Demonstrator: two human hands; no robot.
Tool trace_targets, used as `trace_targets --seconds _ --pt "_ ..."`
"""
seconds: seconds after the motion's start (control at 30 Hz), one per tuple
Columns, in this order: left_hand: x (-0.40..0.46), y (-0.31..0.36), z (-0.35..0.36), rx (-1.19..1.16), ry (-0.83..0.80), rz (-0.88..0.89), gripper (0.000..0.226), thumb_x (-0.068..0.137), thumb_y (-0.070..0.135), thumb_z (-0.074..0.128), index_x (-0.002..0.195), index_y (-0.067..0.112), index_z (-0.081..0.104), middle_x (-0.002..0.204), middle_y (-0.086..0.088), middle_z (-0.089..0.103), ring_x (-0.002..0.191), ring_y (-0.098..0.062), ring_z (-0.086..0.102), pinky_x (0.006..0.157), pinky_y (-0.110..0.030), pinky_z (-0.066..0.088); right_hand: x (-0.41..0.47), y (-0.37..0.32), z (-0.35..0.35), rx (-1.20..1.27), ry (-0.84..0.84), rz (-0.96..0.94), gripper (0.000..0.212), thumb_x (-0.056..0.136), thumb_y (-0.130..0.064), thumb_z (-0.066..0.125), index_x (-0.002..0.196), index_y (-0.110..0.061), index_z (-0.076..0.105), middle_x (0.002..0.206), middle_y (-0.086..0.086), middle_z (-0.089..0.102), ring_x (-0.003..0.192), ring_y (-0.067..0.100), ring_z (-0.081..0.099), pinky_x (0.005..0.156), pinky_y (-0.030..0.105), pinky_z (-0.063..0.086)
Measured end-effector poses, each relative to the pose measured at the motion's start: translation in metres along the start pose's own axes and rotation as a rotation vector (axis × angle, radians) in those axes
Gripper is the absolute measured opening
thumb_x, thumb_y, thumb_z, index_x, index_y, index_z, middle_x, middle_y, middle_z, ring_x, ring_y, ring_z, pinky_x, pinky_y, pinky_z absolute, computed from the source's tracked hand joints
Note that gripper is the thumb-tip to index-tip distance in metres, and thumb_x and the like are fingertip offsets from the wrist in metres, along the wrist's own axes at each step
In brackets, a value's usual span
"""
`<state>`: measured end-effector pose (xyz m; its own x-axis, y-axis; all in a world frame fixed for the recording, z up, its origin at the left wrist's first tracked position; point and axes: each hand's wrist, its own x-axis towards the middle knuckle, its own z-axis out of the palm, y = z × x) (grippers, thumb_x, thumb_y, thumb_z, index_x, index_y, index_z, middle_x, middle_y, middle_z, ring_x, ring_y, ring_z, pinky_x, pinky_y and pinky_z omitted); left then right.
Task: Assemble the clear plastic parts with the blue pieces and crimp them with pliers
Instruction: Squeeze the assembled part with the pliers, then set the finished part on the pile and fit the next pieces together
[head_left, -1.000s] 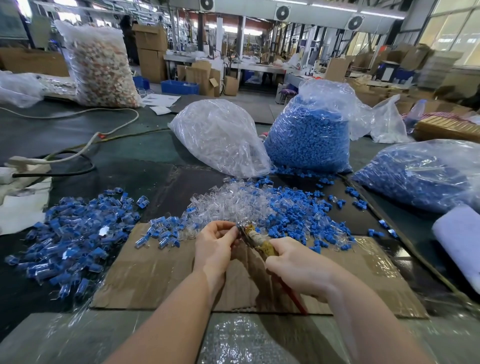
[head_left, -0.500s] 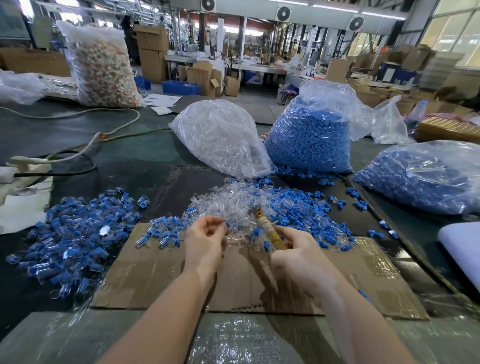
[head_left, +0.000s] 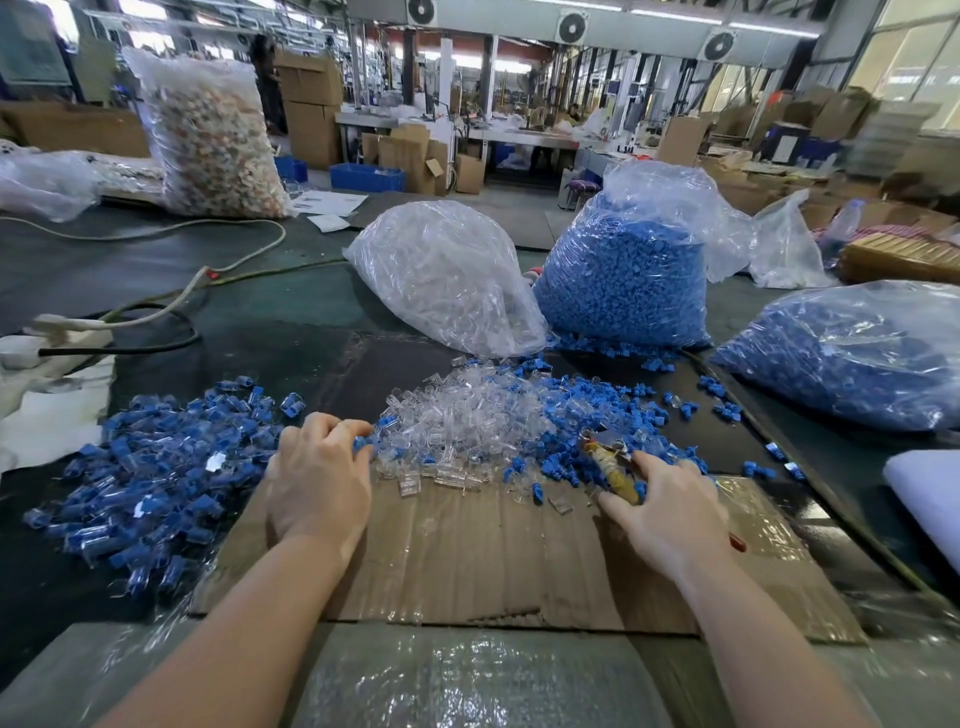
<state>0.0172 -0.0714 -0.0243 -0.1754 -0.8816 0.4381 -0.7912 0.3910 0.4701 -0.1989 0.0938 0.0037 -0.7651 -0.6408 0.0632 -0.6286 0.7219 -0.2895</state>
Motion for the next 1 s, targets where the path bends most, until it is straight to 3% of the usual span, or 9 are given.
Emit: trace_targets --seconds 0.1,0.23,0.4,0.5,0.6,0.7,0.8,0.87,1.0 --pt "-0.009 0.020 0.005 -0.162 -0.048 0.060 0.019 0.087 0.020 0.063 0.105 0.018 0.068 0.100 0.000 0.060 0.094 -0.018 0.045 0.084 -0.030 0.036 0.000 0.005 0.004 -0.042 0.021 0.009 0.061 0.085 -0.058 0.054 0.133 -0.022 0.044 0.127 0.010 0.047 0.123 0.029 0.041 0.100 0.041 0.036" --pt "-0.025 0.049 0.012 -0.355 -0.203 0.225 0.015 0.087 0.017 0.063 0.101 0.017 0.068 0.093 0.005 0.061 0.086 -0.006 0.047 0.073 -0.013 0.033 -0.001 0.005 0.006 -0.096 0.021 0.012 0.065 0.086 -0.061 0.047 0.141 -0.028 0.035 0.135 0.007 0.042 0.128 0.027 0.036 0.103 0.043 0.030" --pt "-0.039 0.074 0.023 -0.404 -0.355 0.315 0.019 0.089 0.020 0.060 0.108 0.019 0.065 0.101 0.008 0.061 0.090 -0.002 0.049 0.083 -0.011 0.037 -0.011 -0.011 0.010 -0.067 0.254 -0.249 0.042 0.089 -0.049 0.052 0.129 -0.035 0.048 0.124 -0.009 0.049 0.118 0.014 0.041 0.101 0.036 0.026" --pt "-0.045 0.079 0.028 -0.430 -0.363 0.287 0.018 0.089 0.018 0.060 0.106 0.019 0.066 0.098 0.009 0.058 0.092 -0.005 0.051 0.084 -0.014 0.040 -0.017 -0.024 0.020 -0.103 0.200 -0.365 0.028 0.093 -0.046 0.047 0.119 -0.038 0.053 0.118 -0.014 0.054 0.113 0.011 0.044 0.094 0.035 0.024" --pt "-0.050 0.078 0.030 -0.441 -0.366 0.283 0.018 0.088 0.018 0.062 0.105 0.020 0.067 0.094 0.012 0.055 0.092 -0.005 0.052 0.085 -0.017 0.042 -0.018 -0.029 0.031 -0.146 0.150 -0.374 0.019 0.096 -0.029 0.044 0.110 -0.036 0.056 0.113 -0.014 0.056 0.114 0.014 0.044 0.095 0.038 0.026" --pt "-0.049 0.075 0.029 -0.506 -0.336 0.252 0.017 0.086 0.016 0.064 0.103 0.018 0.069 0.093 0.009 0.062 0.086 -0.005 0.055 0.081 -0.013 0.041 -0.018 -0.032 0.036 0.026 0.173 -0.379 0.022 0.093 -0.017 0.050 0.108 -0.030 0.059 0.107 -0.010 0.061 0.109 0.014 0.051 0.095 0.033 0.034" --pt "-0.048 0.073 0.028 -0.583 -0.340 0.227 0.023 0.085 0.013 0.066 0.107 0.018 0.069 0.094 0.009 0.065 0.082 -0.004 0.057 0.077 -0.009 0.042 -0.021 -0.039 0.035 0.302 0.157 -0.404 0.023 0.089 -0.016 0.059 0.112 -0.021 0.061 0.102 -0.003 0.067 0.100 0.016 0.058 0.089 0.030 0.043" --pt "-0.048 0.074 0.027 -0.644 -0.364 0.229 0.023 0.083 0.012 0.068 0.106 0.017 0.070 0.089 0.012 0.063 0.076 0.001 0.057 0.073 -0.003 0.040 -0.024 -0.043 0.034 0.373 0.111 -0.431 0.023 0.088 -0.016 0.061 0.111 -0.019 0.059 0.100 -0.001 0.067 0.098 0.016 0.060 0.088 0.033 0.046" --pt "-0.047 0.073 0.026 -0.712 -0.371 0.173 0.015 0.079 0.008 0.071 0.093 0.016 0.073 0.083 0.011 0.064 0.073 0.002 0.058 0.070 -0.006 0.042 -0.026 -0.046 0.032 0.408 0.053 -0.480 0.022 0.088 -0.008 0.058 0.107 -0.019 0.060 0.097 -0.001 0.068 0.096 0.017 0.061 0.085 0.036 0.047"
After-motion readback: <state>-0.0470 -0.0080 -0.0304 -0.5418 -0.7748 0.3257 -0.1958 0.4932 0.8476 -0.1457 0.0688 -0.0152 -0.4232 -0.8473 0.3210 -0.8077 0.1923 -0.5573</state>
